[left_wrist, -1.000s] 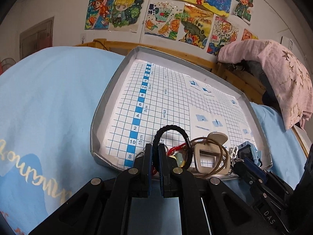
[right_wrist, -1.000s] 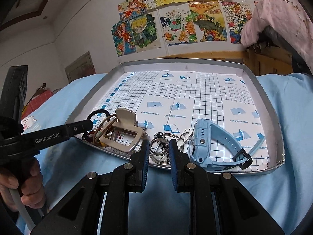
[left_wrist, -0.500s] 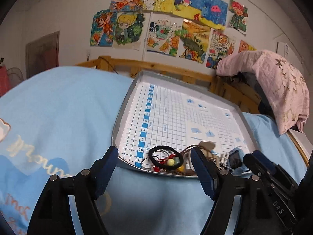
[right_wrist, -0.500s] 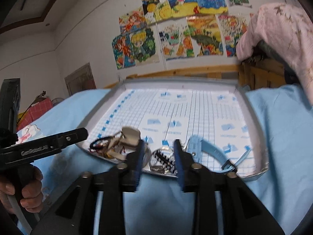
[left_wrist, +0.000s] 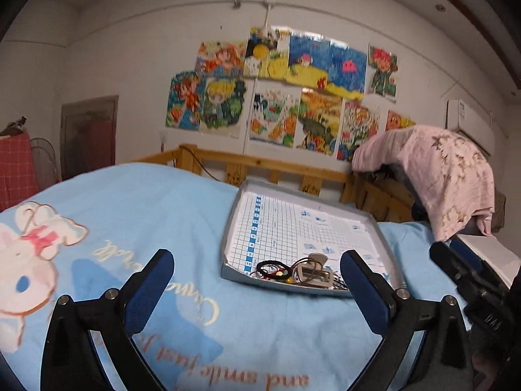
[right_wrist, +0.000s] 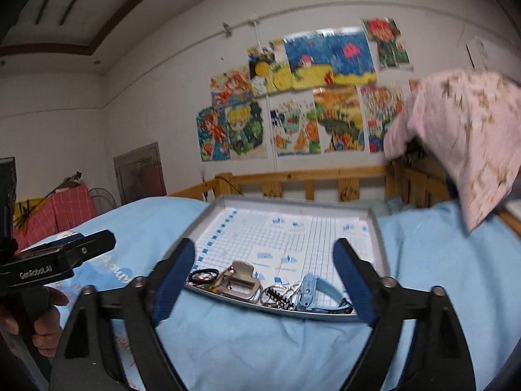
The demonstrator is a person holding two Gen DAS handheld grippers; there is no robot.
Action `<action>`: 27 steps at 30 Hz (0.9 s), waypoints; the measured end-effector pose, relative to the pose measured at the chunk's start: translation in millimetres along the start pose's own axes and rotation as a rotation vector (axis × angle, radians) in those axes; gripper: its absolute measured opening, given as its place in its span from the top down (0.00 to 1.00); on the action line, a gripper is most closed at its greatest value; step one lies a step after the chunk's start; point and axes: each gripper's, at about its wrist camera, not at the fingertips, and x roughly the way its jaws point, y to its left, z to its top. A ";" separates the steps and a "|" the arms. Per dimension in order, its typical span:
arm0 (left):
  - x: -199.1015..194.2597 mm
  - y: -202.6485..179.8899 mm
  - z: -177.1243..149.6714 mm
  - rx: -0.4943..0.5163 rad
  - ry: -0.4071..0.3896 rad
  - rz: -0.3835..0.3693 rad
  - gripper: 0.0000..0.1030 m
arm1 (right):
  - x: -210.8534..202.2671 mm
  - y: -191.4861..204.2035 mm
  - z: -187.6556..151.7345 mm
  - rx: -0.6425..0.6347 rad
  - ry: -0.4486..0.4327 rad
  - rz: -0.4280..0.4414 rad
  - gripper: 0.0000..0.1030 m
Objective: Organize jewelry
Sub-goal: 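Withdraw both tools from the grey tray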
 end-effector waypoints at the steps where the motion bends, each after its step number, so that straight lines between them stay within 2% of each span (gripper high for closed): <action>1: -10.6 0.6 -1.6 0.000 -0.011 -0.003 0.00 | -9.6 1.9 3.1 0.003 -0.015 0.011 0.09; 5: -50.8 1.1 -6.8 0.009 -0.052 -0.008 0.00 | -50.3 11.5 7.7 0.028 -0.065 0.024 0.02; 14: -130.7 9.8 -27.4 0.020 -0.123 0.011 0.00 | -140.4 37.8 -3.5 0.008 -0.159 0.005 0.02; 23: -189.6 22.3 -54.4 0.032 -0.160 0.047 0.00 | -198.3 62.7 -24.8 -0.024 -0.178 0.001 0.02; 27: -209.0 29.1 -70.5 0.018 -0.137 0.053 0.00 | -224.2 71.7 -38.7 -0.032 -0.175 -0.021 0.02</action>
